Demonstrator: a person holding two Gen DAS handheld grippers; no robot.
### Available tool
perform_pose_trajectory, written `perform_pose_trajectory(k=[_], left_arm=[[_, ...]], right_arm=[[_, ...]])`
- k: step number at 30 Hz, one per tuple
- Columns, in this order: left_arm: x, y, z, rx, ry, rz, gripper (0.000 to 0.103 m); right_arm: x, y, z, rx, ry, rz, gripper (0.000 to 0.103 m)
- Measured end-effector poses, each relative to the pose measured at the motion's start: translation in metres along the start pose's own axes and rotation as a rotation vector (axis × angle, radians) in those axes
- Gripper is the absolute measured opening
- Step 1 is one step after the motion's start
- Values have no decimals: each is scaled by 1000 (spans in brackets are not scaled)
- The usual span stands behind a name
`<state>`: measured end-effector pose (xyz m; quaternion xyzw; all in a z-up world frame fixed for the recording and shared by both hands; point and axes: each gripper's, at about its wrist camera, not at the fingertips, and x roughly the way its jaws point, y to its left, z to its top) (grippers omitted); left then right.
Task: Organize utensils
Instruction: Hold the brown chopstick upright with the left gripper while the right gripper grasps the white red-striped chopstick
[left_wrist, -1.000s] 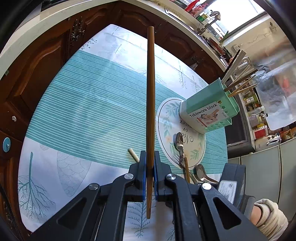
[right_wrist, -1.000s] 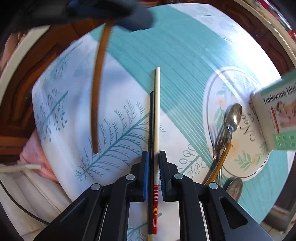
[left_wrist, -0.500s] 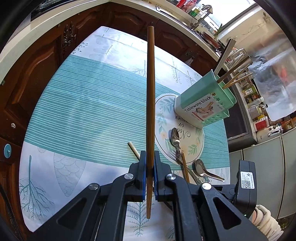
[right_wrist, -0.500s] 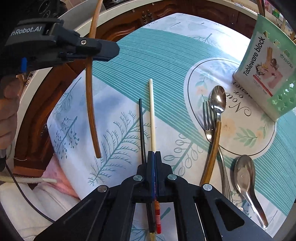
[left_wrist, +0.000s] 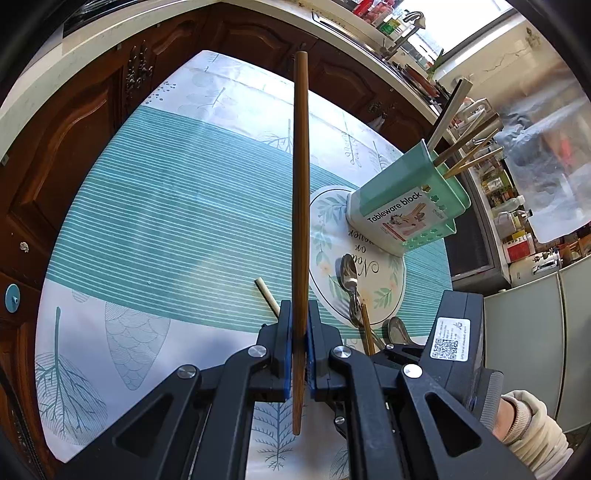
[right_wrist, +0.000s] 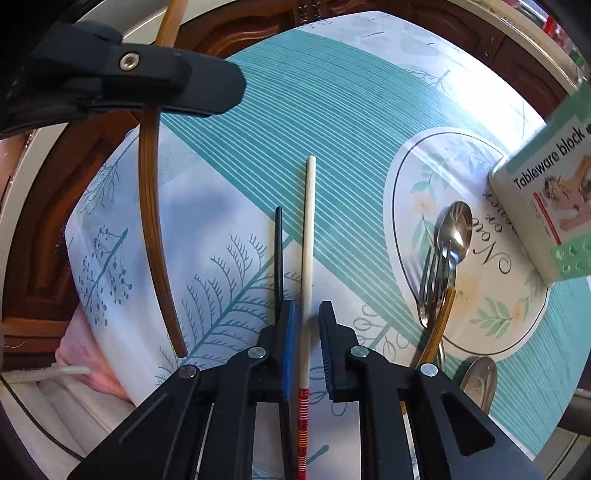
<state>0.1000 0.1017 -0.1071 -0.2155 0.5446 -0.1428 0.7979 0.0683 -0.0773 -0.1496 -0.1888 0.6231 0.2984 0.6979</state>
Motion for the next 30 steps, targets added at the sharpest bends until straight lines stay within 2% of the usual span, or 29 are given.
perform_pose_trajectory(k=[8, 9, 10, 13, 18, 30], left_arm=[[-1, 9, 0, -22, 0, -9, 4], [-1, 9, 0, -22, -1, -8, 4], [-1, 9, 0, -21, 0, -8, 4], [-3, 8, -1, -16, -4, -4, 4], [-5, 3, -4, 11, -10, 10, 4], [-16, -50, -12, 166, -116, 60, 4]], right_arm=[[13, 13, 27, -66, 104, -25, 14], [14, 14, 29, -75, 115, -27, 13], [15, 15, 32, -84, 125, -35, 6], [17, 8, 35, -37, 127, -4, 5], [1, -16, 13, 77, -9, 62, 5], [-74, -54, -88, 443, -517, 122, 5]])
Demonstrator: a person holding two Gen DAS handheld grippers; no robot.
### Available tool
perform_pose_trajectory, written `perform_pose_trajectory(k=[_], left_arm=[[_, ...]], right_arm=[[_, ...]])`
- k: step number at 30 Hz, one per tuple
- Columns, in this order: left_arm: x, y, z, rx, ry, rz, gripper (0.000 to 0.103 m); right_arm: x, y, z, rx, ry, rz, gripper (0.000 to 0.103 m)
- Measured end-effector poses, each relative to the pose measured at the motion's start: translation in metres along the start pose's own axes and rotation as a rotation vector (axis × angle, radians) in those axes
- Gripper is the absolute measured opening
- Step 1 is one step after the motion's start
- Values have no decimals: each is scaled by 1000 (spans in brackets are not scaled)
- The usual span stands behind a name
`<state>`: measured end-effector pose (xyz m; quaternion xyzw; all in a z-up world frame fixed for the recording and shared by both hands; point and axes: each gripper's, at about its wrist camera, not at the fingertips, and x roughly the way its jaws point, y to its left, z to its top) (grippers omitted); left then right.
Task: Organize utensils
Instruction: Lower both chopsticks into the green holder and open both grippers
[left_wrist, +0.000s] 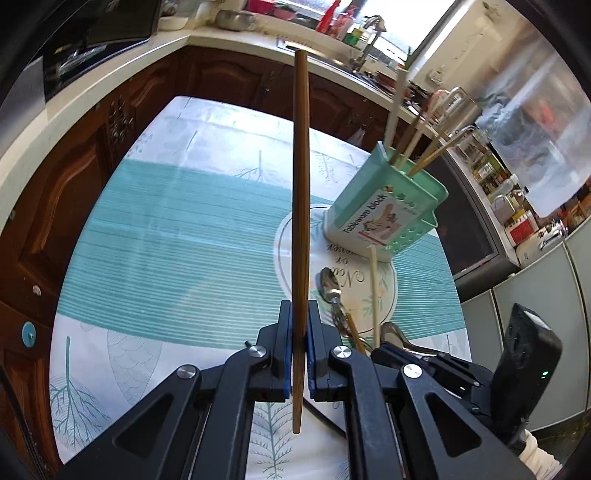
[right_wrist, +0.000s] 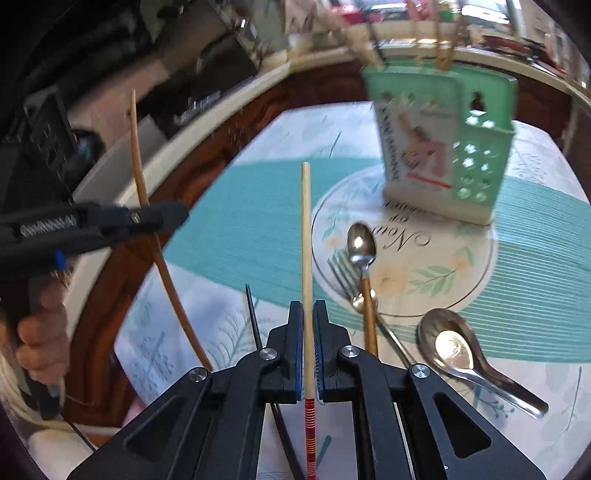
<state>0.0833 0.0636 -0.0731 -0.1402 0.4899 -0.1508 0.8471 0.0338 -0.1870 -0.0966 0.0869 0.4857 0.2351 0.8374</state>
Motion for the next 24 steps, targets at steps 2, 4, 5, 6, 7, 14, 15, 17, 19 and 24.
perform_pose_trajectory(k=[2, 4, 5, 6, 7, 14, 15, 17, 19, 24], left_arm=[[-5, -13, 4, 28, -11, -2, 4], [-10, -27, 10, 58, -27, -3, 4], [-14, -35, 15, 79, -40, -4, 4], [-18, -44, 19, 95, -53, -4, 4], [-22, -52, 25, 110, -68, -4, 4], [-50, -122, 87, 241, -214, -12, 4], [-51, -131, 96, 255, -237, -9, 4], [-48, -150, 118, 281, -280, -6, 4], [-41, -162, 138, 285, -302, -4, 4], [-11, -173, 181, 268, -336, 19, 4]], right_arm=[[-21, -9, 6, 29, -71, 19, 5], [-39, -12, 11, 39, -124, 27, 5], [-50, -12, 15, 38, -158, 29, 5], [-61, -11, 20, 37, -193, 30, 5], [-71, -14, 29, 36, -216, 30, 5], [-133, -19, 98, -26, -424, 3, 5], [-139, -21, 108, -33, -453, -7, 5], [-152, -26, 131, -44, -523, -32, 5], [-161, -34, 150, -52, -594, -63, 5], [-172, -54, 187, -59, -743, -106, 5]])
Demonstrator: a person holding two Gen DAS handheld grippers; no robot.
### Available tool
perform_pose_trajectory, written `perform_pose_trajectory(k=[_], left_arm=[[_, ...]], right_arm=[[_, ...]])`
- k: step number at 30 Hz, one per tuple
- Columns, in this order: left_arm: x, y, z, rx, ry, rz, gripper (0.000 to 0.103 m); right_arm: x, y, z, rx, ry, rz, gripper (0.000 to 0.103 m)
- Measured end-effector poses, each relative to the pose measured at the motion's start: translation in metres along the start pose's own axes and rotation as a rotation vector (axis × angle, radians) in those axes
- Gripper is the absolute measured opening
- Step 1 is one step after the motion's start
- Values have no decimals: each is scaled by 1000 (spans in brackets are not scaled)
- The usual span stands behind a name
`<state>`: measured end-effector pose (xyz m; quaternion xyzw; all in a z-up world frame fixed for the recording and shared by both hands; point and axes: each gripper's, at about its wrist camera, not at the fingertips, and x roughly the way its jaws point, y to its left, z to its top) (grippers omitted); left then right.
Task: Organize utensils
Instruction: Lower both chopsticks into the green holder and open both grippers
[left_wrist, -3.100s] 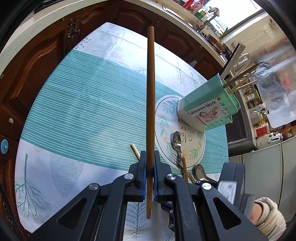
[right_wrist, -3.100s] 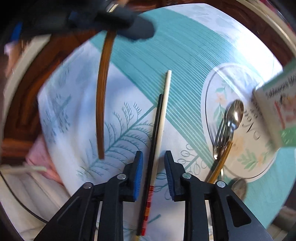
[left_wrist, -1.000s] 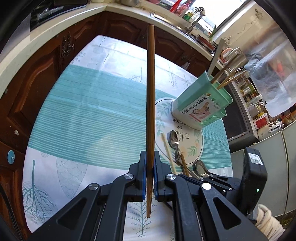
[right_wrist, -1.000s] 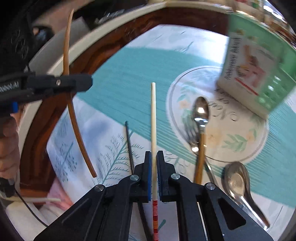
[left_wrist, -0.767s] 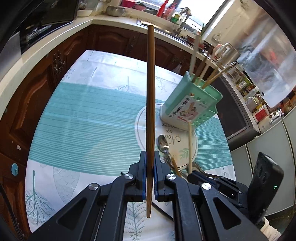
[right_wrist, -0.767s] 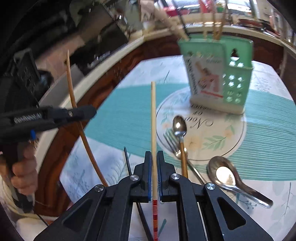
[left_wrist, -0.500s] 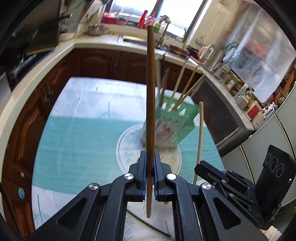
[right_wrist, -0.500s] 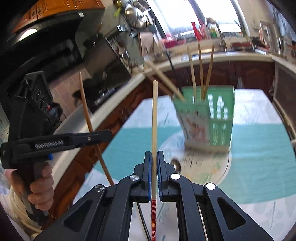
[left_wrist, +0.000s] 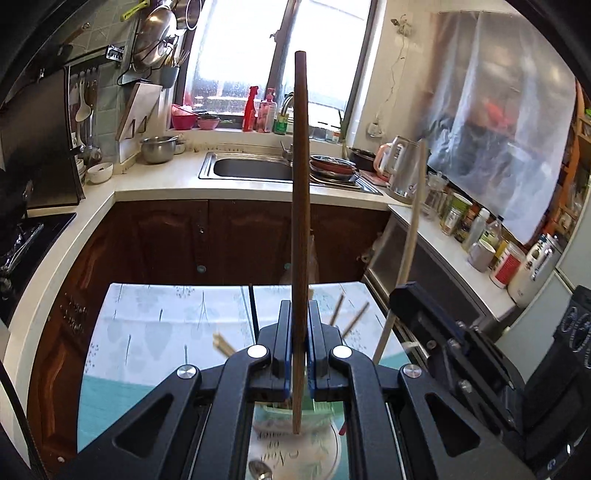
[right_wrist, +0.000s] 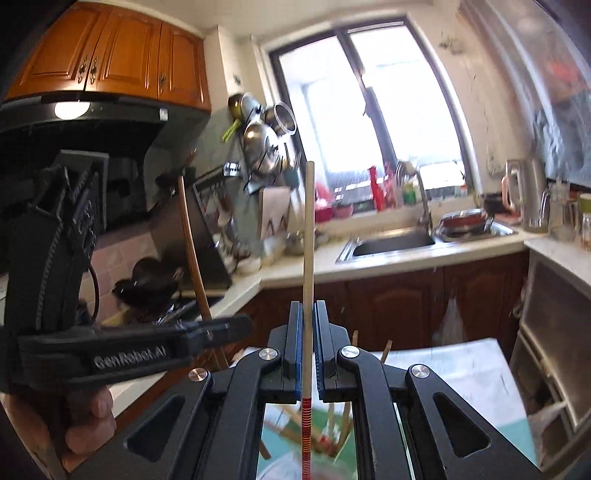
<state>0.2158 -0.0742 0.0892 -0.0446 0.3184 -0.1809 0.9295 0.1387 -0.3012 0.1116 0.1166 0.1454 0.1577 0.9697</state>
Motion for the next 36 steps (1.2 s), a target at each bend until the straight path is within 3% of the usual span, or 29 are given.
perform_pose_trajectory(k=[6, 13, 15, 16, 18, 23, 26, 31, 34, 36], left_arm=[[43, 5, 4, -3, -11, 8, 4], [67, 16, -20, 0, -32, -2, 4], [70, 19, -28, -1, -33, 4, 8], [70, 19, -32, 0, -33, 4, 11], [69, 21, -40, -8, -28, 4, 27], [54, 21, -50, -20, -35, -14, 37], [37, 21, -52, -17, -28, -17, 43], [-5, 26, -59, -14, -21, 4, 54], [-31, 40, -71, -49, 43, -3, 59], [-46, 51, -86, -62, 108, -8, 69]], right_arm=[[43, -21, 0, -37, -75, -13, 5], [89, -41, -48, -22, -71, 30, 5], [94, -44, -68, -22, -57, 52, 5], [96, -44, -75, -36, -40, 64, 5], [100, -39, -95, -89, 6, 85, 6], [106, -24, -124, -162, 121, 154, 6], [106, -20, -130, -166, 163, 141, 10], [89, -23, -125, -95, 244, 107, 13], [73, -23, -121, -40, 334, 66, 13], [58, -22, -123, 4, 394, 62, 13]])
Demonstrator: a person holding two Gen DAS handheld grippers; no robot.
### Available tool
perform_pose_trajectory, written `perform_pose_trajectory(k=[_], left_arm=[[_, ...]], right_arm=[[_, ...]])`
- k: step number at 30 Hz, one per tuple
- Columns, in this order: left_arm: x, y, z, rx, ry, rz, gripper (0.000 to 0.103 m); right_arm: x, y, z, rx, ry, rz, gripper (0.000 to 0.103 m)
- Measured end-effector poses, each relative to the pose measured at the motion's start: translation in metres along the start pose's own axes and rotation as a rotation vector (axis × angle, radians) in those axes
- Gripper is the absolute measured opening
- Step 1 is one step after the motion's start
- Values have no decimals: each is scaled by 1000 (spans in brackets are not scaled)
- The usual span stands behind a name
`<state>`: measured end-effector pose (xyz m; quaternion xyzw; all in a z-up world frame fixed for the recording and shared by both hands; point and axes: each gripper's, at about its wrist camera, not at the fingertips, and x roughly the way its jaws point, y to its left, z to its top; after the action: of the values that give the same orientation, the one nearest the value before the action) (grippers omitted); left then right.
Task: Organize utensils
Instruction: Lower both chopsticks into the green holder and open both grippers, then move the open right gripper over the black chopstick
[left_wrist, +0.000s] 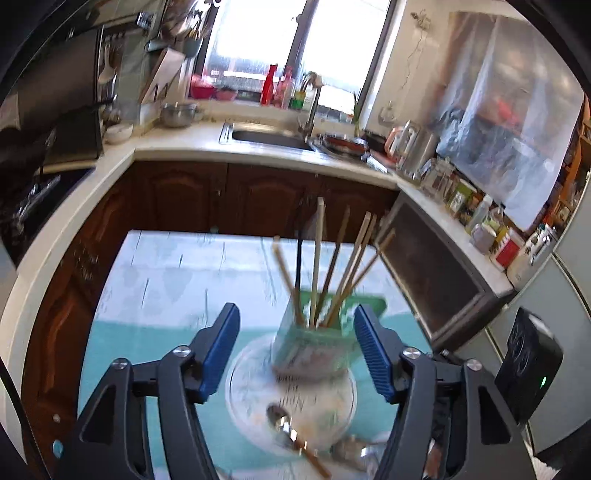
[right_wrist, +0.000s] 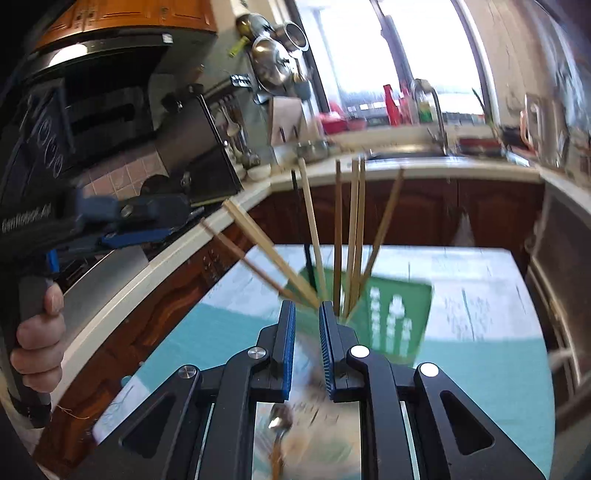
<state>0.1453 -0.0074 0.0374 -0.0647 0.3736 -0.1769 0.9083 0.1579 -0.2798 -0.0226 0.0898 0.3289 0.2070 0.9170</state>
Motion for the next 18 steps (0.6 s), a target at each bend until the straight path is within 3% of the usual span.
perform_pose_trajectory(k=[2, 7, 14, 18], left_arm=[[-9, 11, -20, -13, 67, 16, 72], [-21, 32, -82, -51, 196, 76, 74], [-12, 43, -153, -46, 334, 134, 74], [-2, 53, -182, -70, 402, 138, 74]], right_arm=[[-17, 8, -13, 24, 36, 11, 14], [-53, 41, -60, -32, 141, -66, 18], [-39, 79, -117, -45, 419, 2, 19], [-36, 96, -161, -94, 593, -24, 19]])
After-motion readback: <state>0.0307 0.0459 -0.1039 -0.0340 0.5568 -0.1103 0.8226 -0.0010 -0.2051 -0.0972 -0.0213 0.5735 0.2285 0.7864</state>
